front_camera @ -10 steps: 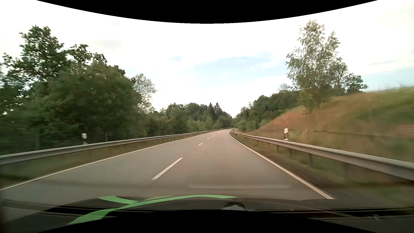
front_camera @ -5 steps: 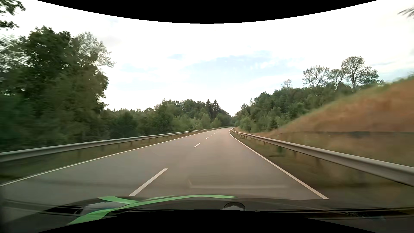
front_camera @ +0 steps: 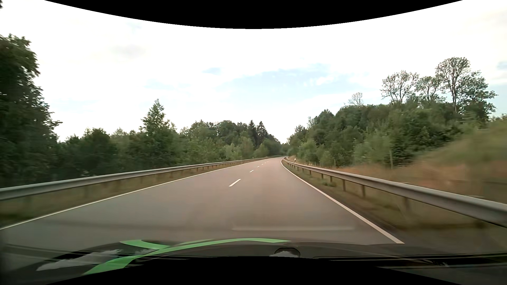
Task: Follow the waypoints while adhering to traffic rules and regulations
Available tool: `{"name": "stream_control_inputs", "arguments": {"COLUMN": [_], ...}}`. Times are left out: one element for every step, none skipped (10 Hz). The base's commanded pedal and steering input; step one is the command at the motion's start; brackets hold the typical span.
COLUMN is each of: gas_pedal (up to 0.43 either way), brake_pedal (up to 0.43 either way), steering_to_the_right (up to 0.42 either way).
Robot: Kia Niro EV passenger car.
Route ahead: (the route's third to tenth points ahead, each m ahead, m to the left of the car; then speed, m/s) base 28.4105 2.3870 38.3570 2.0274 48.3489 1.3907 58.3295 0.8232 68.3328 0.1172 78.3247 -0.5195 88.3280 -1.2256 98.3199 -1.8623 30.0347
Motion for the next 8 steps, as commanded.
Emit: {"name": "stream_control_inputs", "arguments": {"gas_pedal": [0.421, 0.421, 0.421, 0.421, 0.421, 0.421, 0.429, 0.429], "brake_pedal": [0.0, 0.0, 0.0, 0.0, 0.0, 0.0, 0.0, 0.0], "steering_to_the_right": [0.004, 0.004, 0.004, 0.004, 0.004, 0.004, 0.004, 0.004]}}
